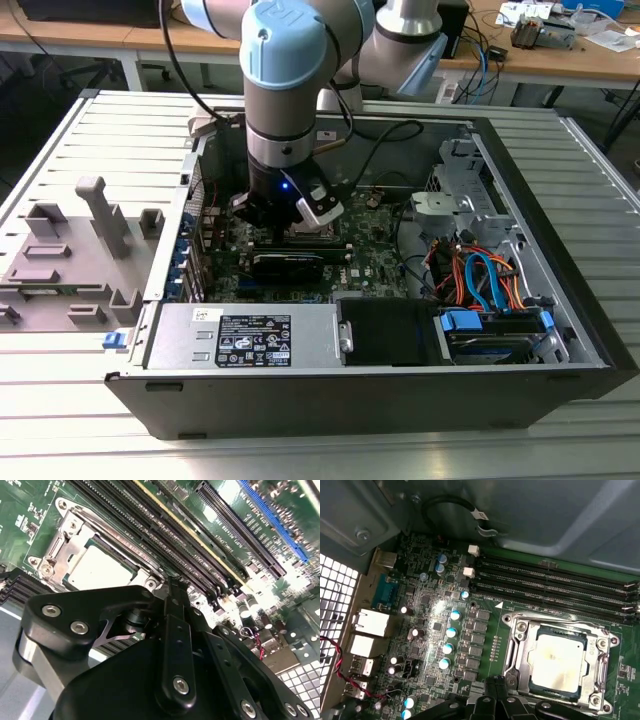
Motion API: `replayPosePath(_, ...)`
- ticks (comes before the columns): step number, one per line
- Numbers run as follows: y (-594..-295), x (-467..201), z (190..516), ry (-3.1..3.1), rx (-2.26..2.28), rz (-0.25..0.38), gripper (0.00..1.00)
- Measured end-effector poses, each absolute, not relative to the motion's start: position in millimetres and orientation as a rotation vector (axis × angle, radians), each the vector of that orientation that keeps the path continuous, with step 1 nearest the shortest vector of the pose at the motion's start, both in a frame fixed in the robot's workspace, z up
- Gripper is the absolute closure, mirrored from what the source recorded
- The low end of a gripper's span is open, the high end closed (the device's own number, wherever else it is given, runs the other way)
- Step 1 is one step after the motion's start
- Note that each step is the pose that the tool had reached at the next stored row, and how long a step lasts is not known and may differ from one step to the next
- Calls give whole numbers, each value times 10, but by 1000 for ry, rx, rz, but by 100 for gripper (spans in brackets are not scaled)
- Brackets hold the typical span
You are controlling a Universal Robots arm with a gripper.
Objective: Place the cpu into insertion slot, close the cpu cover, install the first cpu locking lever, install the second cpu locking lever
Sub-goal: 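Install the second cpu locking lever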
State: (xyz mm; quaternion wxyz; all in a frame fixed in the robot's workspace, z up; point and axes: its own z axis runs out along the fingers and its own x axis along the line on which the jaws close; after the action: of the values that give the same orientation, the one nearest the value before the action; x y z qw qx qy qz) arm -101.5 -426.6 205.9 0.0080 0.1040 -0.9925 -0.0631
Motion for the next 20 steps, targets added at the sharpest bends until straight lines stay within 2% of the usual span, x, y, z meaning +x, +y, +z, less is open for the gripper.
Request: replayPosePath(20,-4287,-966,2074,-3101,321,-215,89)
